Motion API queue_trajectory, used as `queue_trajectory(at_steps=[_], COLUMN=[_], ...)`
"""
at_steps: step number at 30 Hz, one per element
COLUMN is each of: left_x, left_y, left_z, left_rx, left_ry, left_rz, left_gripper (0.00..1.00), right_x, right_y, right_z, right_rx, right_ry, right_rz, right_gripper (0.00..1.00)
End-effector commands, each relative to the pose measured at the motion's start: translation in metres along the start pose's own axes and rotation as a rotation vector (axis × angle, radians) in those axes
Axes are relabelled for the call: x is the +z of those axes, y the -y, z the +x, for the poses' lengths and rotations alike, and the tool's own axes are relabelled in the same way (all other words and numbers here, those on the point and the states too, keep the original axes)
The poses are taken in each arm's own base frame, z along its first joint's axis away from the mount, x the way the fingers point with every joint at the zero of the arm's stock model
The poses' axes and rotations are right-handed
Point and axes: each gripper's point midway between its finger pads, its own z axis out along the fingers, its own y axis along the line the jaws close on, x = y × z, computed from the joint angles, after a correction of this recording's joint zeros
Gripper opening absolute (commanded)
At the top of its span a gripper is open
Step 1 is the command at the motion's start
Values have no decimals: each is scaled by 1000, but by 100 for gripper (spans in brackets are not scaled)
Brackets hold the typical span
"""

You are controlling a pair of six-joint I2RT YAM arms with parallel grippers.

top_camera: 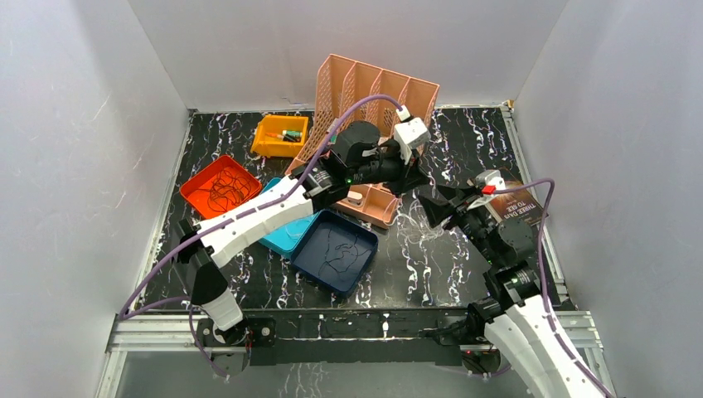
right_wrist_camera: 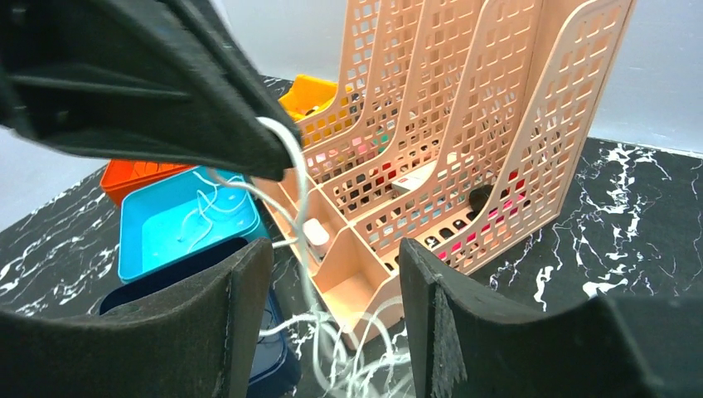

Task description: Untangle the cables

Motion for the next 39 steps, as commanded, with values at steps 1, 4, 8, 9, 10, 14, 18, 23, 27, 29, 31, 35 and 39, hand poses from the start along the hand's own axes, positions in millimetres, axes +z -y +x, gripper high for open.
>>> queue_trajectory(at_steps=[1, 4, 8, 9, 10, 14, 18, 23, 27, 29, 31, 35, 39], left_x=[-33, -33, -38, -40, -43, -56, -71, -85, -94, -98, -100, -99, -96], left_y=[27, 32, 41, 43, 45, 50, 55, 55, 53, 50, 48, 45, 40], left_z=[-58, -61, -78, -84, -90, -117, -141, -164, -178, -184, -190, -192, -187], left_rx=[20, 8, 0, 1, 3, 10, 14, 45, 71, 83, 96, 112, 122], left_ry=[128, 124, 147, 159, 172, 229, 281, 337, 360, 373, 383, 378, 362], left_rz=[61, 86, 119, 125, 129, 128, 121, 91, 55, 33, 15, 1, -21], left_gripper=[0, 0, 0, 0, 0, 0, 0, 0, 0, 0, 0, 0, 0], right_x=[16, 27, 38, 39, 40, 40, 32, 12, 2, -2, -7, -11, -14], right_y=[3, 4, 12, 15, 19, 37, 60, 87, 96, 100, 102, 95, 76], right_z=[-35, -30, -20, -16, -12, 11, 41, 80, 93, 98, 103, 92, 63], right_rx=[3, 30, 65, 75, 88, 140, 189, 253, 270, 276, 282, 281, 251], right_ry=[149, 136, 120, 119, 120, 85, 29, -16, -27, -47, -64, -30, 28], right_rz=[9, -4, 23, 39, 57, 153, 280, 458, 520, 549, 570, 540, 437], right_gripper=[64, 60, 53, 52, 51, 44, 40, 38, 38, 38, 38, 45, 55])
